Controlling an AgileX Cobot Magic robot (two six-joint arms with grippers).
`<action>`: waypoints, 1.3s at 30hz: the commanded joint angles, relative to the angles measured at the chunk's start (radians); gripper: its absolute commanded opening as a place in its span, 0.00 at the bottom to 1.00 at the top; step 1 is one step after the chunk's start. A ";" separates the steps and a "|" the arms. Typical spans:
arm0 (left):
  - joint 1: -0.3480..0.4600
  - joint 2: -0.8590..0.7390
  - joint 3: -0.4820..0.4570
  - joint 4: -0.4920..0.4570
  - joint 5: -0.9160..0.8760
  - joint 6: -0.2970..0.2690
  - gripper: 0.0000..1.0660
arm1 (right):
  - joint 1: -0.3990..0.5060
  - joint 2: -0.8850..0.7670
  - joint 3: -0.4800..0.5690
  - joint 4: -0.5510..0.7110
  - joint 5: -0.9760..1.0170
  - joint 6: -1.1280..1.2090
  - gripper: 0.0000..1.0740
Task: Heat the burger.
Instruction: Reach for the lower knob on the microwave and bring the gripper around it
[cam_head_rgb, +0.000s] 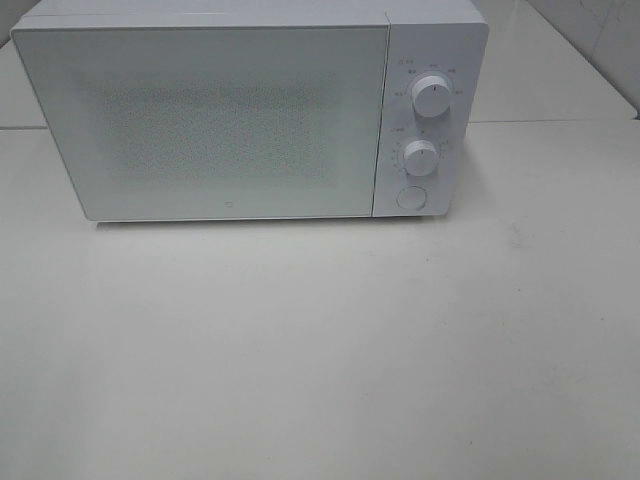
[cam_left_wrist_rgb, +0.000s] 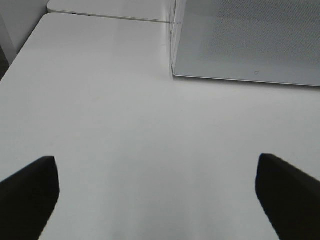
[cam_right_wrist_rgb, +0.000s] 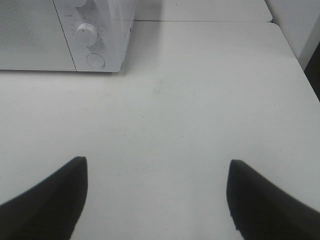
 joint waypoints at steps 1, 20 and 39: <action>0.002 -0.023 0.001 -0.008 -0.014 0.002 0.94 | -0.006 -0.026 0.002 -0.004 -0.016 -0.006 0.71; 0.002 -0.022 0.001 -0.007 -0.014 0.002 0.94 | -0.006 -0.026 0.002 -0.004 -0.017 -0.009 0.70; 0.002 -0.022 0.001 -0.007 -0.014 0.002 0.94 | -0.005 0.151 -0.056 -0.005 -0.141 -0.009 0.69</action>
